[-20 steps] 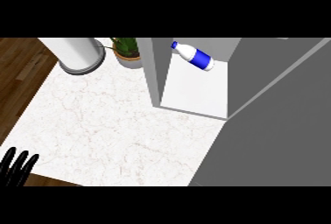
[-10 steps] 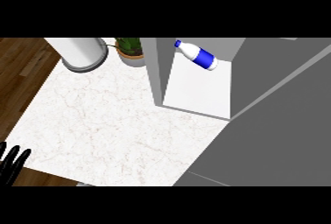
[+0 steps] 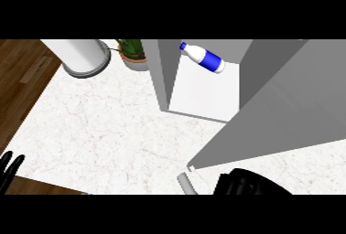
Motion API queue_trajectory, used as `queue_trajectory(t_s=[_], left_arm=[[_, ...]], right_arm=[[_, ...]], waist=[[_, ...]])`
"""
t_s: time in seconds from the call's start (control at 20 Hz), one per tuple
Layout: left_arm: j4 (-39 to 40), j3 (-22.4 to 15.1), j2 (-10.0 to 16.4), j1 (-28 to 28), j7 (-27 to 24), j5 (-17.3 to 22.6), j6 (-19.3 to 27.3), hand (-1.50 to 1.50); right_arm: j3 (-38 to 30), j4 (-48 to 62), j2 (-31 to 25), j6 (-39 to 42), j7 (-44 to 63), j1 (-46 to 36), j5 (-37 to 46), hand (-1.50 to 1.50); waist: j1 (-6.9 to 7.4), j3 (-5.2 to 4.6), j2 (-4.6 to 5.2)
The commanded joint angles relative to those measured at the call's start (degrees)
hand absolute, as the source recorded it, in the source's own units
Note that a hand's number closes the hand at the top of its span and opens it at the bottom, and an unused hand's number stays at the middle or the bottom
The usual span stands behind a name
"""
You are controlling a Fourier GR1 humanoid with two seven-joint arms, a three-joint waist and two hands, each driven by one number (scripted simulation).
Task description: Pick up the bottled water, place it into the cabinet and close the cabinet
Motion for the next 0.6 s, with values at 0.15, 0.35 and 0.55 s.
queue_trajectory(t_s=[0.15, 0.35, 0.55], left_arm=[[0.9, 1.4, 0.8, 0.9, -0.3, 1.4, -2.9, -1.50], [1.6, 2.3, 0.7, 1.3, -0.3, 2.5, -4.5, -1.50], [1.3, 3.4, 0.8, 2.4, -0.4, 2.8, -5.0, -1.50]], right_arm=[[-9.5, 19.6, 11.1, -12.9, 3.9, -17.9, 4.0, 1.50], [-14.9, 32.3, 13.8, -15.2, 3.9, -30.7, 5.1, 1.50], [-18.4, 46.0, 13.4, -14.1, 2.7, -40.6, 6.3, 1.50]], waist=[[-1.57, 0.24, -0.76], [-3.05, 0.37, -0.99], [-3.97, 0.47, -1.09]])
